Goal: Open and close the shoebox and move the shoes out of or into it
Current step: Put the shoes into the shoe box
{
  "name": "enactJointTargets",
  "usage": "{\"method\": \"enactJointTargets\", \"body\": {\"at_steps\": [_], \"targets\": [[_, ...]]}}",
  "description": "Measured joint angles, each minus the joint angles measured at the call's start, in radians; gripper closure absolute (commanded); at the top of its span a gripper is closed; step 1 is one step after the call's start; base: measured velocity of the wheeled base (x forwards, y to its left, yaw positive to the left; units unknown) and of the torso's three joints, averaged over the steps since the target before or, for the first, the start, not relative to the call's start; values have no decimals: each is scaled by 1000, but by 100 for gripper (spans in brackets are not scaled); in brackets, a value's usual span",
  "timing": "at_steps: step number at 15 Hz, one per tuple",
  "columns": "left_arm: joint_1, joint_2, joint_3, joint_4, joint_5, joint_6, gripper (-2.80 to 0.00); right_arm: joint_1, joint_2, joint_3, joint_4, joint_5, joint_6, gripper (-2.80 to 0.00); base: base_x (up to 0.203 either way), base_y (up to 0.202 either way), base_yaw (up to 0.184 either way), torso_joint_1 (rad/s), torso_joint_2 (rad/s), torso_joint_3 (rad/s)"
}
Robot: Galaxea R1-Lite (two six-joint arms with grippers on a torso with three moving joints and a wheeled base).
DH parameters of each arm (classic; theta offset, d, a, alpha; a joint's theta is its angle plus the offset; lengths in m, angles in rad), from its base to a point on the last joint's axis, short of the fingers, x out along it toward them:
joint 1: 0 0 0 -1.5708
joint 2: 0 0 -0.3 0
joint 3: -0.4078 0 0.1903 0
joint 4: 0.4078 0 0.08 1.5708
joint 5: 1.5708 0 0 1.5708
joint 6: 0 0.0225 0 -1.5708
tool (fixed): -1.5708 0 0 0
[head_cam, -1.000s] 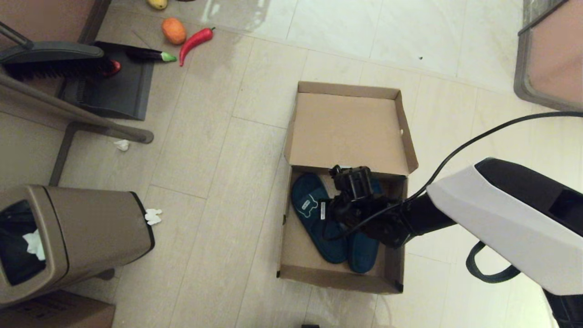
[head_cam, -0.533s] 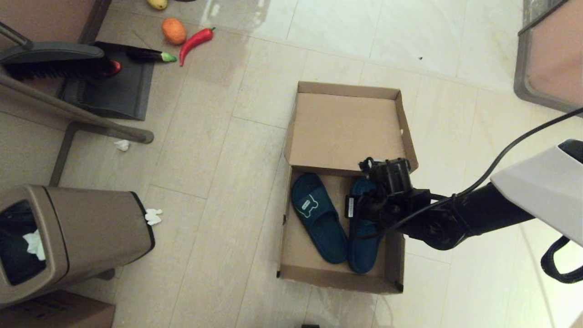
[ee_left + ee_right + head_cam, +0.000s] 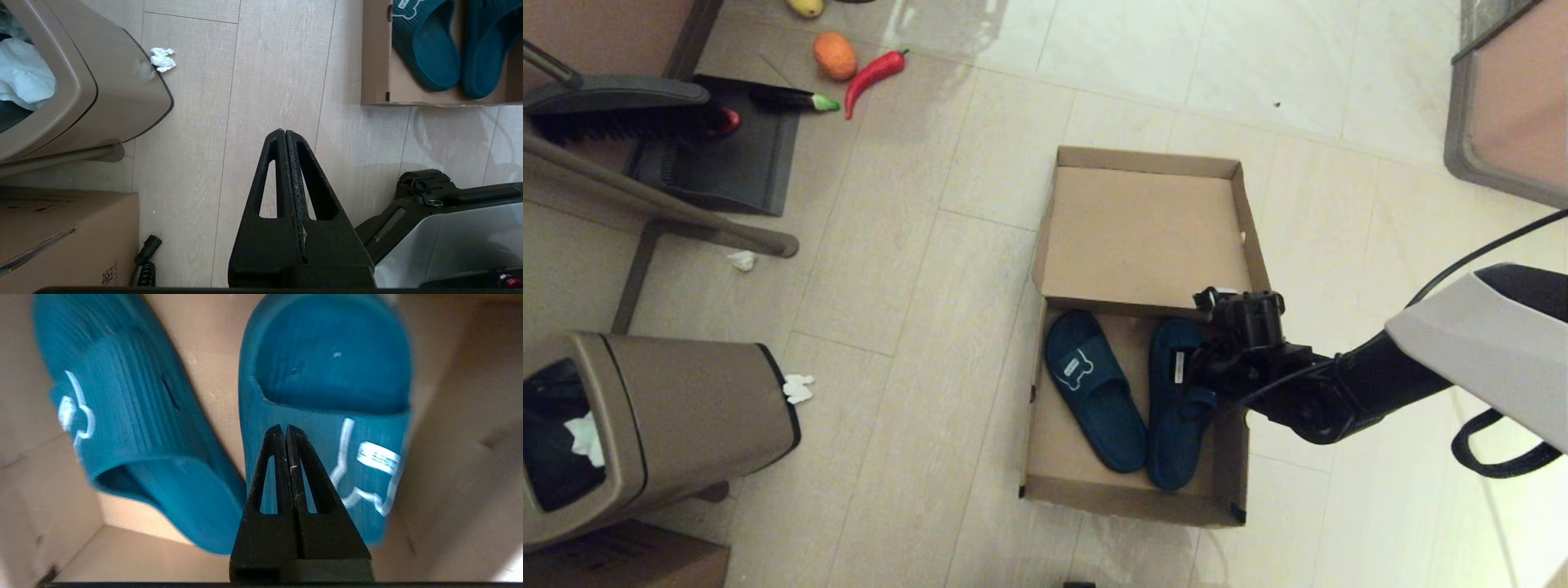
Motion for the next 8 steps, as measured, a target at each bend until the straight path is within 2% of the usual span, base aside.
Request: {"method": "enactJointTargets", "body": {"at_steps": [5, 8], "targets": [[0, 0, -11, -5, -1, 18, 0, -2, 57, -31, 5, 5, -10, 0, 0, 0, 0, 0, 0, 0], [0, 14, -175, 0, -1, 30, 0, -9, -28, 0, 19, 10, -7, 0, 0, 0, 0, 0, 0, 0]]}}
